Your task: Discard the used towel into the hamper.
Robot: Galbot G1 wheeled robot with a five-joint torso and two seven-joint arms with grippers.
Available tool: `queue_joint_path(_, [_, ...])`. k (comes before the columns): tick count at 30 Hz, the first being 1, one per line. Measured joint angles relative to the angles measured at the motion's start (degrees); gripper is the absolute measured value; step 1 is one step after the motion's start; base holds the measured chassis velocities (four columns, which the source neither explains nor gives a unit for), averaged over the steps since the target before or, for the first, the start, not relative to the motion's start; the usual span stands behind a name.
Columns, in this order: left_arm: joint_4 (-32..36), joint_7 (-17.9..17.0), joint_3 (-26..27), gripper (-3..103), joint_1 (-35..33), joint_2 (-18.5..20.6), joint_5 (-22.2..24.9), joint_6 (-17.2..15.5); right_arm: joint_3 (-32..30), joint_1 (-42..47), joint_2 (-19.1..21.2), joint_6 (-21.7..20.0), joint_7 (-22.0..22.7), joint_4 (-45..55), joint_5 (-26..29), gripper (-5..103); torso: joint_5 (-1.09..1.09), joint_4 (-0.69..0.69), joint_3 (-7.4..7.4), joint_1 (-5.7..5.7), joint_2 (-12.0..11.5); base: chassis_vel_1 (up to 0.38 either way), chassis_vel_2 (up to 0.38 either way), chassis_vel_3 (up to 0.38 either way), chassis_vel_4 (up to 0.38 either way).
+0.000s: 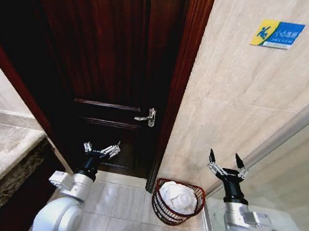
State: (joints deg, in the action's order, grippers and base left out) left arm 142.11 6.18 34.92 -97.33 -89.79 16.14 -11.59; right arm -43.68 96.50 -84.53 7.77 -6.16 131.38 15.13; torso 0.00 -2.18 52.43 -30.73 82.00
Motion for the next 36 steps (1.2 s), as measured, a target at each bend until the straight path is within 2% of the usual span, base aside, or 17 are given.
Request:
queue_joint_path(9, [0.0, 0.0, 0.0, 100, 0.0, 0.0, 0.0, 0.0, 0.0, 0.0, 0.0, 0.0, 0.0, 0.0, 0.0, 100, 0.00, -0.01, 0.01, -0.03, 0.0, 0.044, -0.037, -0.040, 0.045])
queue_joint_path(17, [0.0, 0.0, 0.0, 100, 0.0, 0.0, 0.0, 0.0, 0.0, 0.0, 0.0, 0.0, 0.0, 0.0, 0.0, 100, -0.04, -0.02, 0.00, 0.00, 0.0, 0.171, -0.163, -0.188, 0.175])
queue_joint_path(20, [0.0, 0.0, 0.0, 100, 0.0, 0.0, 0.0, 0.0, 0.0, 0.0, 0.0, 0.0, 0.0, 0.0, 0.0, 100, 0.05, -0.01, 0.00, 0.01, 0.0, 0.228, -0.222, -0.208, 0.220])
queue_joint_path(21, [0.0, 0.0, 0.0, 100, 0.0, 0.0, 0.0, 0.0, 0.0, 0.0, 0.0, 0.0, 0.0, 0.0, 0.0, 100, -0.07, 0.00, 0.00, 0.01, 0.0, 0.226, -0.262, -0.245, 0.231])
queue_joint_path(23, [0.0, 0.0, 0.0, 100, 0.0, 0.0, 0.0, 0.0, 0.0, 0.0, 0.0, 0.0, 0.0, 0.0, 0.0, 100, 0.05, 0.01, -0.02, 0.05, 0.0, 0.211, -0.239, -0.219, 0.228])
queue_joint_path(26, [0.0, 0.0, 0.0, 100, 0.0, 0.0, 0.0, 0.0, 0.0, 0.0, 0.0, 0.0, 0.0, 0.0, 0.0, 100, -0.04, 0.00, -0.03, 0.07, 0.1, 0.177, -0.186, -0.172, 0.205])
queue_joint_path(27, [0.0, 0.0, 0.0, 100, 0.0, 0.0, 0.0, 0.0, 0.0, 0.0, 0.0, 0.0, 0.0, 0.0, 0.0, 100, 0.01, 0.00, -0.03, 0.07, 0.1, 0.064, -0.079, -0.124, 0.172])
queue_joint_path(36, [0.0, 0.0, 0.0, 100, 0.0, 0.0, 0.0, 0.0, 0.0, 0.0, 0.0, 0.0, 0.0, 0.0, 0.0, 100, -0.01, 0.00, 0.02, -0.08, 0.0, -0.017, 0.025, 0.017, -0.020])
